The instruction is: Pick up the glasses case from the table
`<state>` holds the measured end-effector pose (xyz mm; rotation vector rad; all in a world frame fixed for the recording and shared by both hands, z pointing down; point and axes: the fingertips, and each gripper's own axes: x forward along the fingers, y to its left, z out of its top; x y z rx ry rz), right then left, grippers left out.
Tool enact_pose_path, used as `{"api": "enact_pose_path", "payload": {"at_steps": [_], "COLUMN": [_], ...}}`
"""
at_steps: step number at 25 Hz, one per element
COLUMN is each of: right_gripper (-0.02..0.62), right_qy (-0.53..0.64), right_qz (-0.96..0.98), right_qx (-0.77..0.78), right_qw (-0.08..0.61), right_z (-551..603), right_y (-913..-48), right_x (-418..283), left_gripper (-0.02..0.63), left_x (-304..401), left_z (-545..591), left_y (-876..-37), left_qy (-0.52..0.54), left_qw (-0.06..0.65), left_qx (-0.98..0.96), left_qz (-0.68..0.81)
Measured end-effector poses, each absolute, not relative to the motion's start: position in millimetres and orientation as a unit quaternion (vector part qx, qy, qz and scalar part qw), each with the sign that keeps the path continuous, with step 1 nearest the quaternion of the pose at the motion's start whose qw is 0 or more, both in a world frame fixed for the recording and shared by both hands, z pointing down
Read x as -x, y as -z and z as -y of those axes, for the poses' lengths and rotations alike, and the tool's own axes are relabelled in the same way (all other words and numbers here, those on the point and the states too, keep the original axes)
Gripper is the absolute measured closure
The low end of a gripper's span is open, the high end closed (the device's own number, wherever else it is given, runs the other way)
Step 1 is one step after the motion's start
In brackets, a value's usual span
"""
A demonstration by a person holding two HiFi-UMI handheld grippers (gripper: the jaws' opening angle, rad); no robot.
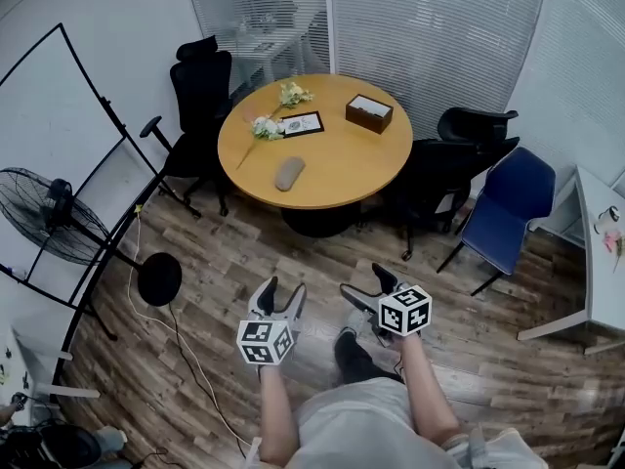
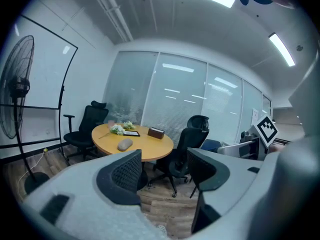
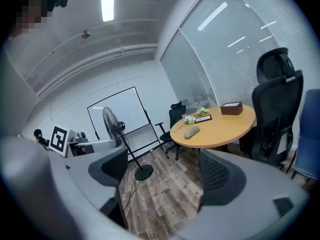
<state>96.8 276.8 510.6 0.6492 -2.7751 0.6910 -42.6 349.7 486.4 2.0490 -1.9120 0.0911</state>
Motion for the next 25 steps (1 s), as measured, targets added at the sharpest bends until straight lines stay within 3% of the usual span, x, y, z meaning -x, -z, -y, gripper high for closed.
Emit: {"api": "enact_pose_path", "payload": {"at_steps": [25], "right_gripper": [0.161], "right_qy": [-0.236], "right_qz": [0.949], "right_qx": [-0.167], "right_qw": [0.124], "right_z": [-94], "right_y": [-517], "right_x": [15], "left_gripper": [0.328], "left_x": [136], "left_z": [-154], "left_y": [-482], "left_qy": [-0.027], "left_qw": [0.196], "left_qx": [-0.691], "left_qz": [0.696]}}
